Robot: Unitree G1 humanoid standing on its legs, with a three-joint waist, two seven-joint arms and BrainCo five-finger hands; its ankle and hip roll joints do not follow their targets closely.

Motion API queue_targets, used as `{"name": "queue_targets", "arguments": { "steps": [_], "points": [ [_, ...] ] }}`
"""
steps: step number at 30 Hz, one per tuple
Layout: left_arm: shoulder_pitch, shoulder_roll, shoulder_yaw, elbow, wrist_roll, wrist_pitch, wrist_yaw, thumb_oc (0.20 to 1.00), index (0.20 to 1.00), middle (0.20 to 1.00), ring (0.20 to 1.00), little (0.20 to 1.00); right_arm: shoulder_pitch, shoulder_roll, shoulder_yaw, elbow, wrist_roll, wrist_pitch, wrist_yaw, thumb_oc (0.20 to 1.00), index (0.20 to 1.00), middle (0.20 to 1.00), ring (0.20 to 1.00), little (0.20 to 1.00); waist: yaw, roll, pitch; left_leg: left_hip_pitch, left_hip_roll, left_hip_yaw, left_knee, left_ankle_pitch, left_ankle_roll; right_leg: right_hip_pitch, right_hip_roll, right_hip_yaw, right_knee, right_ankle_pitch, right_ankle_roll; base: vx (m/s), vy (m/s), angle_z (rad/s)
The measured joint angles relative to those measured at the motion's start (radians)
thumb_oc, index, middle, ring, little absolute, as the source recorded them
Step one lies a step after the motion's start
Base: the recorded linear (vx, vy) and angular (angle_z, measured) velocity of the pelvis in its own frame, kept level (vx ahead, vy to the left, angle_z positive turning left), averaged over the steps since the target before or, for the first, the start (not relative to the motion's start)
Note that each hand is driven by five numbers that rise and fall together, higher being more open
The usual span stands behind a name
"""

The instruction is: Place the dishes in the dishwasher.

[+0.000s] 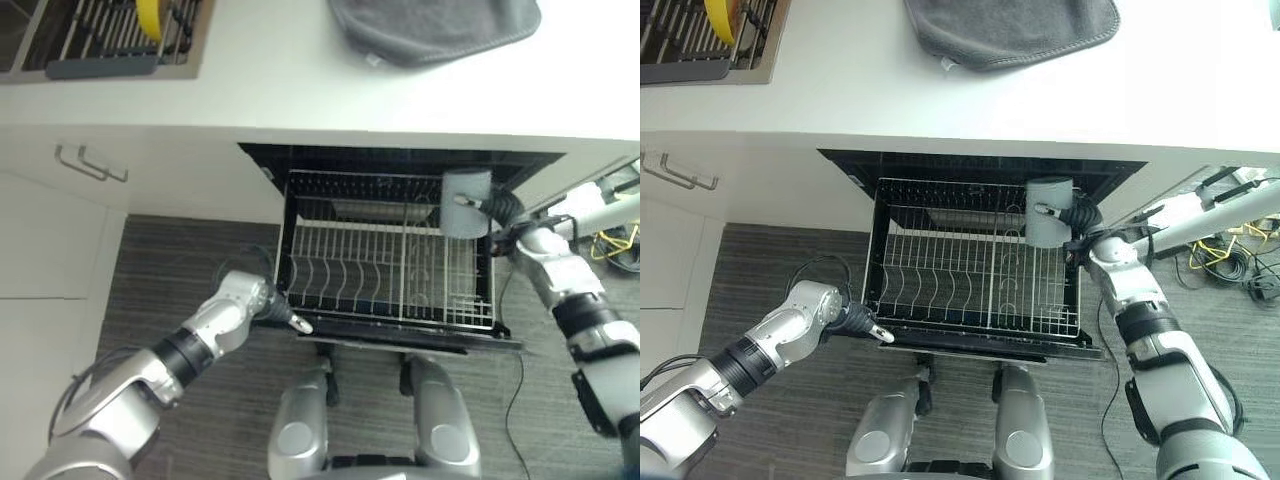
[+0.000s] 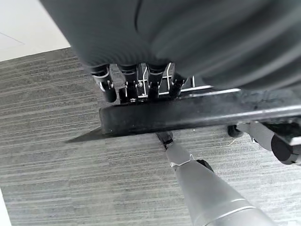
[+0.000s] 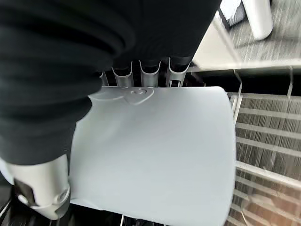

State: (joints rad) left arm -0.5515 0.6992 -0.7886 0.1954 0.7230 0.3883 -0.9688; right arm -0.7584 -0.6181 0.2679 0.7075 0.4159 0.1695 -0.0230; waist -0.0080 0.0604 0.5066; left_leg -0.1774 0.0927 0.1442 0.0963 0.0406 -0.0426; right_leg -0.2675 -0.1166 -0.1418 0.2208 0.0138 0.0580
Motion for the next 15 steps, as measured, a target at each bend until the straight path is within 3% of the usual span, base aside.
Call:
{"name": "queue_targets", "arguments": {
  "steps": [15],
  "points": [
    [0.014,-0.018,-0.038,0.048,-0.037,-0.03,0.152,1.0,1.0,1.0,1.0,1.0,-0.021,-0.003,0.007,0.239,0.051,0.043,0.01,0.2,0.2,0.2,0.2,0.2,0.002,0.041,-0.004,0.004,-0.003,0.0,0.07,-0.023,-0.005,-0.015,-0.013,0.015,0.104,-0.046,-0.009,0.06,0.016,-0.01]
  ]
}}
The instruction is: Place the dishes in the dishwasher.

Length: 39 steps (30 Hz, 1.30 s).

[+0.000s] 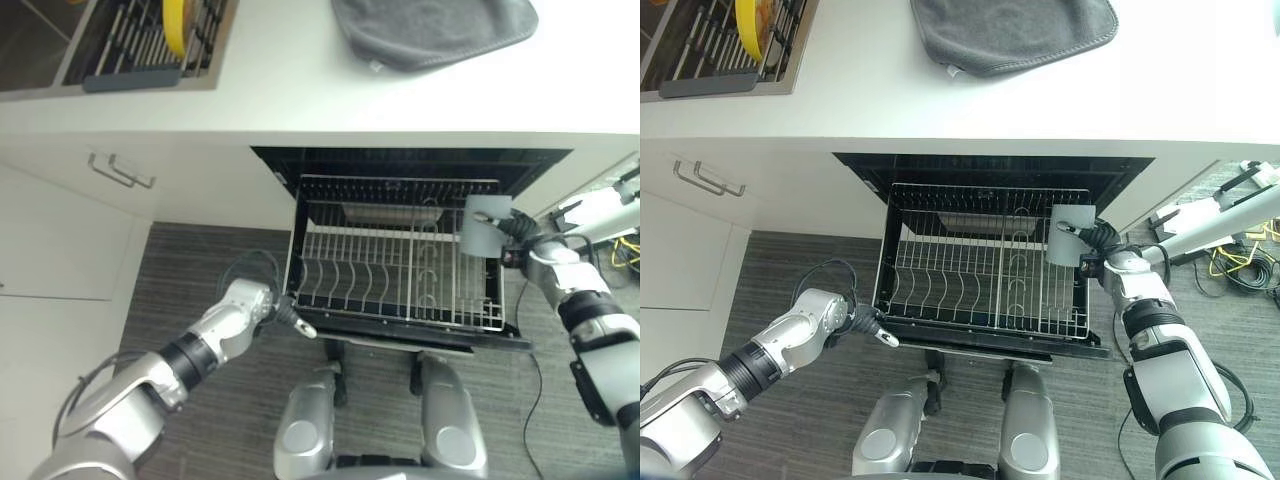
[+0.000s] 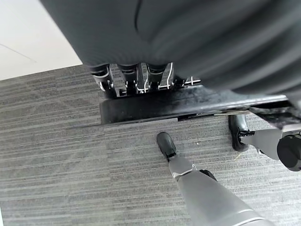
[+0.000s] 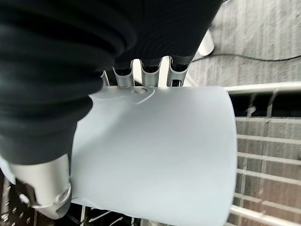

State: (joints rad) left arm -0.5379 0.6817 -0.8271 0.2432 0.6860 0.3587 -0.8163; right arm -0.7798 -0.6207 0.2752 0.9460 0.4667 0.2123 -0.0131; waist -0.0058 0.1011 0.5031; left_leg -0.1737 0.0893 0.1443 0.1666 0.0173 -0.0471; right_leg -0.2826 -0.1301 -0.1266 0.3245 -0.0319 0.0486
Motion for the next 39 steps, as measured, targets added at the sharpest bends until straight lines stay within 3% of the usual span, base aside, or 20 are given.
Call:
{"name": "queue_targets", "arguments": {
  "steps": [5,11,13,15,17,19,20,21,23,25,26,27,31,39],
  "points": [
    [0.037,-0.003,0.0,0.029,0.001,-0.035,0.039,1.0,1.0,1.0,1.0,1.0,0.026,0.003,0.004,0.036,-0.067,0.028,0.028,0.2,0.2,0.2,0.2,0.2,-0.005,0.002,-0.002,0.046,0.013,-0.001,0.064,-0.041,-0.005,0.056,0.001,0.004,0.035,-0.038,-0.015,0.2,-0.017,-0.01],
    [0.105,-0.02,0.012,0.033,0.001,-0.06,0.052,1.0,1.0,1.0,1.0,1.0,0.095,0.007,0.004,0.036,-0.133,0.049,0.057,0.2,0.2,0.2,0.2,0.2,-0.007,0.028,-0.039,0.112,0.017,-0.004,0.07,-0.059,-0.017,0.121,0.001,0.003,0.048,-0.07,-0.019,0.26,-0.005,0.01],
    [0.15,-0.028,0.038,0.039,0.002,-0.082,0.052,1.0,1.0,1.0,1.0,1.0,0.149,0.018,0.002,0.035,-0.151,0.064,0.064,0.2,0.2,0.2,0.2,0.2,-0.007,0.026,-0.045,0.152,0.021,-0.011,0.106,-0.07,-0.03,0.184,0.001,0.001,0.044,-0.088,-0.019,0.28,-0.008,0.02],
    [0.217,-0.039,0.044,0.052,0.004,-0.094,0.052,1.0,1.0,1.0,1.0,1.0,0.223,0.046,0.003,0.034,-0.156,0.082,0.071,0.2,0.2,0.2,0.2,0.2,-0.002,0.017,-0.116,0.158,0.022,-0.023,0.157,-0.082,-0.03,0.218,0.0,0.003,0.04,-0.107,-0.02,0.28,0.0,-0.03],
    [0.264,-0.044,0.045,0.059,0.011,-0.118,0.051,1.0,1.0,1.0,1.0,1.0,0.279,0.063,0.015,0.013,-0.186,0.103,0.07,0.2,0.2,0.2,0.2,0.2,0.0,0.01,-0.128,0.148,0.029,-0.029,0.294,-0.1,-0.037,0.308,-0.004,0.009,0.004,-0.112,-0.027,0.33,-0.008,-0.1],
    [0.31,-0.046,0.044,0.052,0.012,-0.144,0.035,1.0,1.0,1.0,1.0,1.0,0.334,0.087,0.028,-0.005,-0.194,0.118,0.056,0.2,0.2,0.2,0.2,0.2,-0.001,0.012,-0.169,0.152,0.029,-0.027,0.214,-0.101,-0.03,0.344,-0.003,0.005,-0.006,-0.124,-0.017,0.21,-0.012,-0.1],
    [0.327,-0.048,0.043,0.041,0.011,-0.156,0.025,1.0,1.0,1.0,1.0,1.0,0.349,0.092,0.029,-0.005,-0.193,0.127,0.054,0.2,0.2,0.2,0.2,0.2,-0.001,0.022,-0.186,0.153,0.029,-0.025,0.16,-0.067,-0.024,0.346,0.004,0.006,0.013,-0.137,-0.006,0.16,-0.01,-0.1],
    [0.347,-0.05,0.045,0.028,0.011,-0.173,0.016,1.0,1.0,1.0,1.0,1.0,0.368,0.099,0.027,-0.004,-0.195,0.127,0.05,0.2,0.2,0.2,0.2,0.2,0.0,0.037,-0.201,0.17,0.032,-0.019,0.134,-0.082,-0.005,0.341,0.008,0.008,0.053,-0.169,0.01,0.16,-0.015,-0.03],
    [0.355,-0.054,0.082,0.027,0.02,-0.183,0.013,1.0,1.0,1.0,1.0,1.0,0.417,0.148,0.03,0.0,-0.212,0.143,0.052,0.2,0.2,0.2,0.2,0.2,0.012,-0.003,-0.221,0.192,0.003,-0.011,0.119,-0.08,-0.002,0.331,-0.022,0.013,0.086,-0.187,0.029,0.12,-0.02,0.02],
    [0.361,-0.057,0.079,0.034,0.034,-0.187,0.006,1.0,1.0,1.0,1.0,1.0,0.424,0.194,0.032,0.031,-0.212,0.151,0.052,0.2,0.2,0.2,0.2,0.2,0.012,-0.007,-0.224,0.205,0.001,-0.012,0.113,-0.08,-0.003,0.347,-0.022,0.014,0.086,-0.187,0.038,0.15,-0.022,0.0],
    [0.365,-0.06,0.079,0.034,0.041,-0.186,0.006,1.0,1.0,1.0,1.0,1.0,0.423,0.207,0.032,0.06,-0.212,0.15,0.051,0.448,0.448,0.448,0.448,0.448,0.013,-0.006,-0.224,0.21,0.005,-0.015,0.116,-0.079,-0.005,0.351,-0.019,0.012,0.092,-0.19,0.038,0.14,-0.005,0.06],
    [0.365,-0.061,0.079,0.035,0.042,-0.186,0.006,1.0,1.0,1.0,1.0,1.0,0.424,0.221,0.031,0.097,-0.211,0.15,0.051,1.0,1.0,1.0,1.0,1.0,0.013,-0.005,-0.224,0.214,0.007,-0.019,0.115,-0.08,-0.007,0.358,-0.015,0.009,0.098,-0.196,0.035,0.14,0.006,0.08],
    [0.368,-0.075,0.079,0.051,0.044,-0.185,0.006,1.0,1.0,1.0,1.0,1.0,0.423,0.224,0.034,0.18,-0.229,0.148,0.045,1.0,1.0,1.0,1.0,1.0,0.011,0.013,-0.221,0.227,0.017,-0.023,0.121,-0.08,-0.017,0.362,-0.008,0.011,0.136,-0.222,0.006,0.1,0.018,0.02],
    [0.359,-0.1,0.081,0.087,0.079,-0.187,0.006,1.0,1.0,1.0,1.0,1.0,0.424,0.227,0.05,0.136,-0.21,0.144,0.02,1.0,1.0,1.0,1.0,1.0,-0.004,0.02,-0.213,0.23,0.025,-0.023,0.132,-0.083,-0.027,0.354,0.0,0.015,0.165,-0.227,0.002,0.05,0.014,-0.03]
  ]
}}
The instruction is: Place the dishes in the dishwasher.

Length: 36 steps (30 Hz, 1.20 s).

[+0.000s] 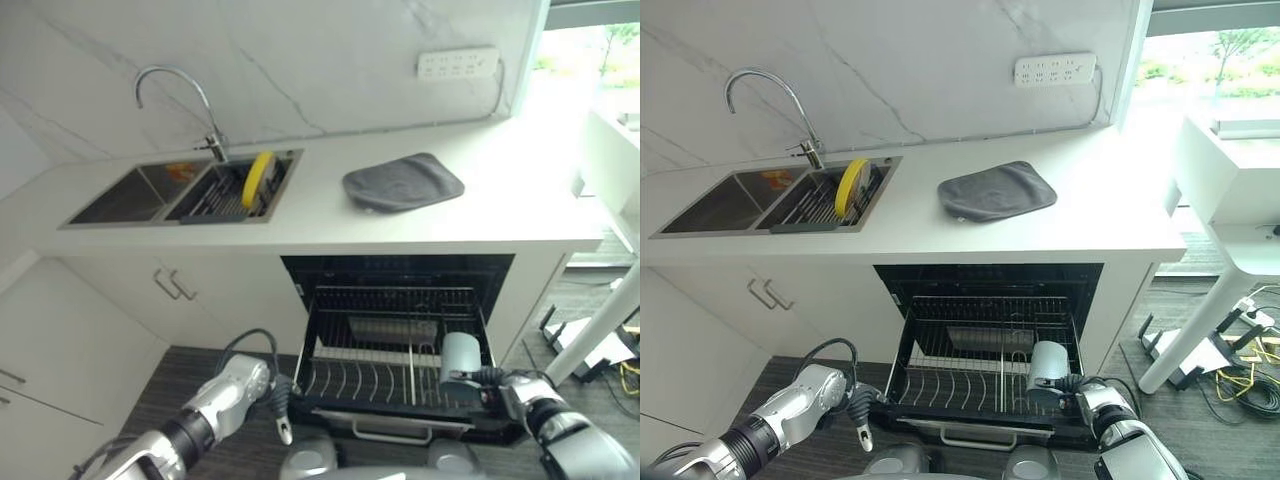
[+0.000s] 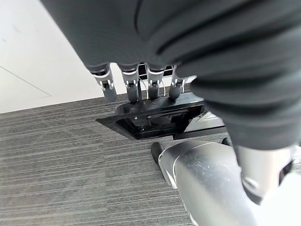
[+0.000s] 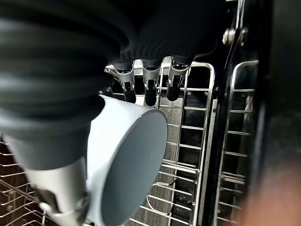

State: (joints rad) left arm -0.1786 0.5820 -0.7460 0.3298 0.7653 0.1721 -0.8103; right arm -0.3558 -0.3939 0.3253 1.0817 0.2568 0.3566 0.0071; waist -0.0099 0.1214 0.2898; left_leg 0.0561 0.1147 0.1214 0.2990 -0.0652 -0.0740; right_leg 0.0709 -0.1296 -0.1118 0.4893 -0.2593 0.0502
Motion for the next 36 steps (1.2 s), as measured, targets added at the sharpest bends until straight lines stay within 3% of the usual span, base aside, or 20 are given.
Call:
{"name": "queue_targets", "arguments": {
  "steps": [7,12,15,19,29,34,36],
  "points": [
    [0.01,-0.007,0.003,0.017,0.0,-0.01,0.0,1.0,1.0,1.0,1.0,1.0,0.046,-0.044,-0.034,-0.049,-0.001,-0.014,-0.024,1.0,1.0,1.0,1.0,1.0,-0.004,0.004,0.0,0.042,-0.004,0.004,-0.041,0.018,0.001,0.042,-0.003,-0.006,-0.037,0.013,-0.002,0.04,0.09,0.0],
    [0.012,-0.026,0.022,0.041,-0.001,-0.061,0.061,1.0,1.0,1.0,1.0,1.0,0.115,-0.176,-0.159,-0.27,0.003,-0.065,-0.023,1.0,1.0,1.0,1.0,1.0,0.004,0.01,0.002,0.049,-0.034,-0.014,-0.112,0.06,0.005,0.044,-0.025,-0.042,-0.052,0.027,0.022,-0.09,0.052,0.21],
    [0.034,-0.028,0.07,0.034,-0.004,-0.077,0.083,1.0,1.0,1.0,1.0,1.0,0.184,-0.217,-0.21,-0.469,0.014,-0.109,-0.025,1.0,1.0,1.0,1.0,1.0,-0.009,0.021,0.0,0.033,-0.03,-0.034,-0.125,0.069,-0.006,0.026,-0.025,-0.065,-0.052,0.02,0.011,-0.11,0.042,0.2],
    [0.098,0.02,0.099,-0.046,-0.022,-0.075,0.066,1.0,1.0,1.0,1.0,1.0,0.221,-0.217,-0.3,-0.605,0.021,-0.137,-0.016,1.0,1.0,1.0,1.0,1.0,-0.03,0.029,-0.001,0.036,-0.033,-0.033,-0.166,0.099,0.001,0.018,-0.027,-0.067,-0.056,0.024,0.012,-0.08,0.053,0.0],
    [0.19,0.022,0.16,-0.152,-0.052,-0.024,0.085,1.0,1.0,1.0,1.0,1.0,0.258,-0.215,-0.389,-0.936,0.018,-0.168,0.014,1.0,1.0,1.0,1.0,1.0,-0.034,0.046,-0.016,0.07,-0.042,-0.035,-0.295,0.17,0.01,0.011,-0.03,-0.086,-0.113,0.049,0.023,-0.13,0.044,0.04],
    [0.272,0.025,0.215,-0.187,-0.202,-0.011,0.169,1.0,1.0,1.0,1.0,1.0,0.343,-0.232,-0.425,-1.111,0.043,-0.17,-0.023,1.0,1.0,1.0,1.0,1.0,-0.031,0.068,-0.073,0.064,-0.03,-0.057,-0.385,0.214,0.005,0.006,-0.014,-0.121,-0.177,0.076,0.023,-0.25,0.015,0.14],
    [0.316,0.026,0.229,-0.199,-0.252,-0.021,0.189,1.0,1.0,1.0,1.0,1.0,0.349,-0.232,-0.434,-1.146,0.063,-0.176,-0.028,1.0,1.0,1.0,1.0,1.0,-0.025,0.061,-0.098,0.061,-0.03,-0.057,-0.386,0.204,0.009,0.007,-0.013,-0.122,-0.184,0.077,0.023,-0.29,0.002,0.07]
  ]
}}
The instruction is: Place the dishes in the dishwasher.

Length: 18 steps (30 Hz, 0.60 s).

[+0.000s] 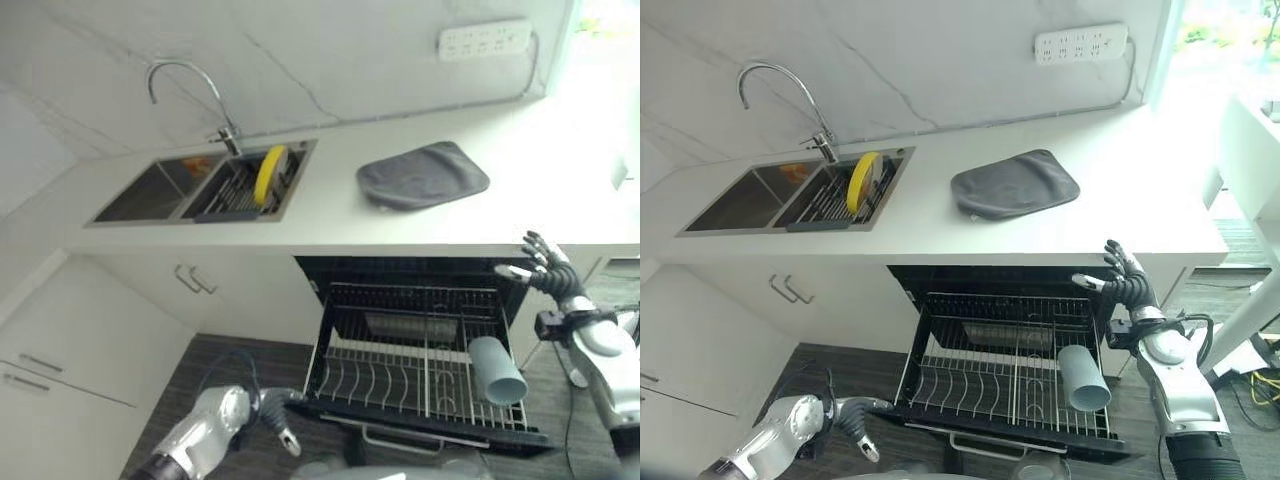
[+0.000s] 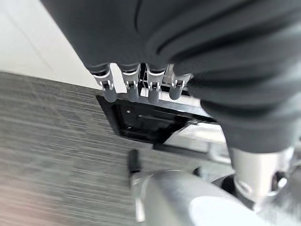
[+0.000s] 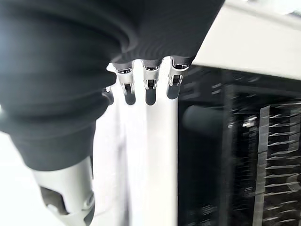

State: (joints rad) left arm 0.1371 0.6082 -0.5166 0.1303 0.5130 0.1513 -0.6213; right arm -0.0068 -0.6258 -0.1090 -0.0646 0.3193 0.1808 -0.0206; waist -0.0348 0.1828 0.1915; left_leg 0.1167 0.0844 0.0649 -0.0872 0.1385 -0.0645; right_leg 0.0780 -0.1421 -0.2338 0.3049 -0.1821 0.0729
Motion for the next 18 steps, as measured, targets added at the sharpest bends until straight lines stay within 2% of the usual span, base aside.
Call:
{"name": "queue_targets", "arguments": {
  "steps": [3,6,11,15,18],
  "points": [
    [0.069,0.0,0.046,-0.079,-0.151,-0.014,0.05,1.0,1.0,1.0,1.0,1.0,0.064,-0.001,-0.049,-0.063,0.038,-0.018,-0.056,1.0,1.0,1.0,1.0,1.0,0.016,-0.007,-0.048,-0.041,0.01,0.005,-0.006,-0.006,0.004,-0.005,0.012,-0.024,-0.052,0.01,-0.01,-0.16,-0.019,0.21],
    [0.067,0.004,0.089,-0.131,-0.277,-0.018,0.098,1.0,1.0,1.0,1.0,1.0,0.067,0.0,-0.071,-0.063,0.058,-0.021,-0.093,1.0,1.0,1.0,1.0,1.0,0.021,-0.046,-0.069,-0.054,0.017,0.039,0.001,-0.006,0.005,-0.006,0.008,-0.031,-0.078,0.018,-0.003,-0.15,-0.017,0.08],
    [-0.057,0.08,0.288,-0.182,-0.456,-0.007,0.192,1.0,1.0,1.0,1.0,1.0,0.072,0.004,-0.11,-0.105,0.096,-0.052,-0.107,1.0,1.0,1.0,1.0,1.0,0.014,-0.091,-0.1,-0.064,0.014,0.053,0.0,-0.002,0.02,-0.011,0.012,-0.019,-0.095,0.033,0.024,-0.14,-0.034,-0.07],
    [-0.069,0.077,0.458,-0.267,-0.587,-0.018,0.24,1.0,1.0,1.0,1.0,1.0,0.086,0.004,-0.165,-0.141,0.095,-0.102,-0.131,1.0,1.0,1.0,1.0,1.0,0.01,-0.081,-0.106,-0.066,0.018,0.057,0.0,0.002,0.014,-0.012,0.018,-0.017,-0.1,0.036,0.018,-0.15,-0.085,-0.02],
    [0.002,0.024,0.511,-0.33,-0.698,-0.063,0.288,1.0,1.0,1.0,1.0,1.0,0.096,0.004,-0.172,-0.175,0.095,-0.112,-0.149,1.0,1.0,1.0,1.0,1.0,0.016,-0.068,-0.116,-0.073,0.021,0.056,0.0,-0.006,0.023,-0.018,0.021,-0.019,-0.099,0.03,0.02,-0.09,-0.121,0.03]
  ]
}}
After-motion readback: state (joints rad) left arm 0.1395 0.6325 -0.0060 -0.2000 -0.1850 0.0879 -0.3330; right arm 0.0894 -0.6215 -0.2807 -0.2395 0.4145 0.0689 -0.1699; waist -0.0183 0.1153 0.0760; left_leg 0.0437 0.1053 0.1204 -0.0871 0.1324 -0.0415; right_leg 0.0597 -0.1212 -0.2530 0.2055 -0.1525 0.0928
